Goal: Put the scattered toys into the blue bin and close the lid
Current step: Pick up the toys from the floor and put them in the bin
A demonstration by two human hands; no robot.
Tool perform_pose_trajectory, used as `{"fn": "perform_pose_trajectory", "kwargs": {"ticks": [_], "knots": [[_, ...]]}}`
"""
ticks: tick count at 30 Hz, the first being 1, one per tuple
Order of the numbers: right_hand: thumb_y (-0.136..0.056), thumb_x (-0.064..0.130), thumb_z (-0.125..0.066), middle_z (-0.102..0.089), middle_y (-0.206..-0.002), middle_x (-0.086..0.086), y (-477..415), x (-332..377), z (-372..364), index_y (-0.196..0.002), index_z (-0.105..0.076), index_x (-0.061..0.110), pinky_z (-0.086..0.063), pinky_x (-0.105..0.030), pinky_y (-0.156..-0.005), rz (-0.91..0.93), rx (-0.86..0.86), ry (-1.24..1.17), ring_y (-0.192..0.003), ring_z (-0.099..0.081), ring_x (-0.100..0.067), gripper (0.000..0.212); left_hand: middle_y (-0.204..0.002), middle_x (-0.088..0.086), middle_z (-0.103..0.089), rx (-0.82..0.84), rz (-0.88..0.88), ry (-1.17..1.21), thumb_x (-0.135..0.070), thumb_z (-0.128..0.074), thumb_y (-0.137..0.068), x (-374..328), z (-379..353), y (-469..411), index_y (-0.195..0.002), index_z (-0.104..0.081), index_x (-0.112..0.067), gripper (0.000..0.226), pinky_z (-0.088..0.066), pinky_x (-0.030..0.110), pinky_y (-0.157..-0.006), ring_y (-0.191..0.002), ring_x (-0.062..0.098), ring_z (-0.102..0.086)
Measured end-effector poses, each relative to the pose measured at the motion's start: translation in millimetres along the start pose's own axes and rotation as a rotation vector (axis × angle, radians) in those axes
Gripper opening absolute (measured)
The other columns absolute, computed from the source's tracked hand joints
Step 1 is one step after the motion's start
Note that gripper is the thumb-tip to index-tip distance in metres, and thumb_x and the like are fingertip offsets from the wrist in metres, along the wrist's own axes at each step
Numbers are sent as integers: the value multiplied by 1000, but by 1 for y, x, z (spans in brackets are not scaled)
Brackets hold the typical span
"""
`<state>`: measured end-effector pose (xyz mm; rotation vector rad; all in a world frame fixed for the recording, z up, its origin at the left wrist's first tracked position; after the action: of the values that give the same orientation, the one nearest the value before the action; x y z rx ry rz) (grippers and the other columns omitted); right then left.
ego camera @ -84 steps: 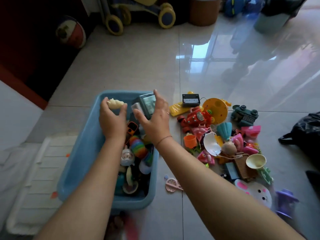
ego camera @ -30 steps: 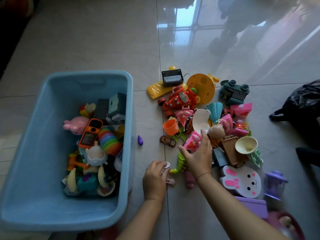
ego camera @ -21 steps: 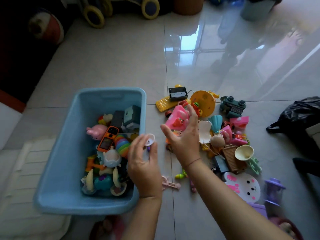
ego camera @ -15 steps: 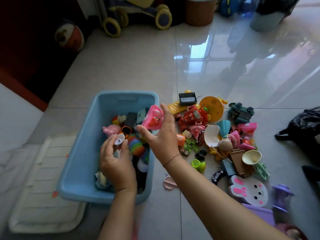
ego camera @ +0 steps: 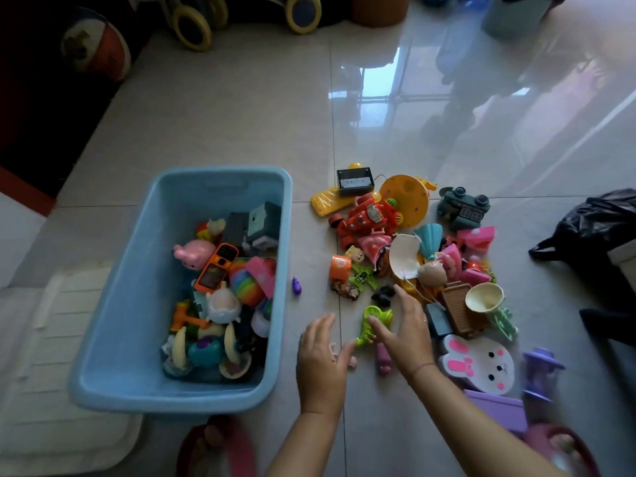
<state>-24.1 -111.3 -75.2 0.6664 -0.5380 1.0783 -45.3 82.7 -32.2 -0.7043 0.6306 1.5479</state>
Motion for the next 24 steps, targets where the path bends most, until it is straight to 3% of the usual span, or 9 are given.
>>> {"fn": "perform_pose_trajectory", "kwargs": {"ticks": [3,8,14,19,24], "knots": [[-71,40,-76,-39,-140,-9,3,-25,-20,-141,-35,23,-36,-39,-104,-18,55,55,-129,-40,-24,83,-127,4,-57,190,122,-154,-36,-79,-67,60,-39,10,-125,-56,-15,65,-46,39,-94,-113,24,-53],[-62,44,-81,-31,-145,-6,-4,-31,-53,-142,-32,30,-39,-44,-104,-41,99,121,-129,-39,-30,95,-147,-3,-33,401,138,-424,-40,-74,-71,108,-63,14,-143,-32,-26,85,-29,35,-109,-132,20,-33],[-66,48,-77,-28,-144,-4,-13,-38,-67,-144,-25,32,-31,-43,-106,-49,176,254,-132,-28,-27,95,-124,6,-53,301,113,-320,-15,-82,-58,110,-65,5,-117,-61,-16,63,-41,35,-97,-111,28,-51],[-68,42,-78,-38,-131,-7,-20,-37,-69,-130,-43,23,-39,-39,-98,-47,176,225,-119,-39,-30,73,-119,7,-53,236,150,-245,-10,-82,-60,107,-62,2,-109,-64,-14,53,-38,26,-95,-110,25,-49],[-67,36,-80,-46,-113,-6,-20,-44,-61,-108,-52,17,-46,-38,-87,-127,94,101,-105,-50,-28,54,-108,6,-57,195,160,-240,-13,-80,-59,108,-56,5,-100,-61,-12,45,-45,32,-87,-99,26,-53]]}}
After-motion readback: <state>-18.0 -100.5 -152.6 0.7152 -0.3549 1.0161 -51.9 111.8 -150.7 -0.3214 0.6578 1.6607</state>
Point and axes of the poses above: each hand's wrist, its own y-axis away from the middle knuckle, its own z-axis out of the back of the hand, x = y × z, the point moved 10 cm from there along -y, towards the middle knuckle
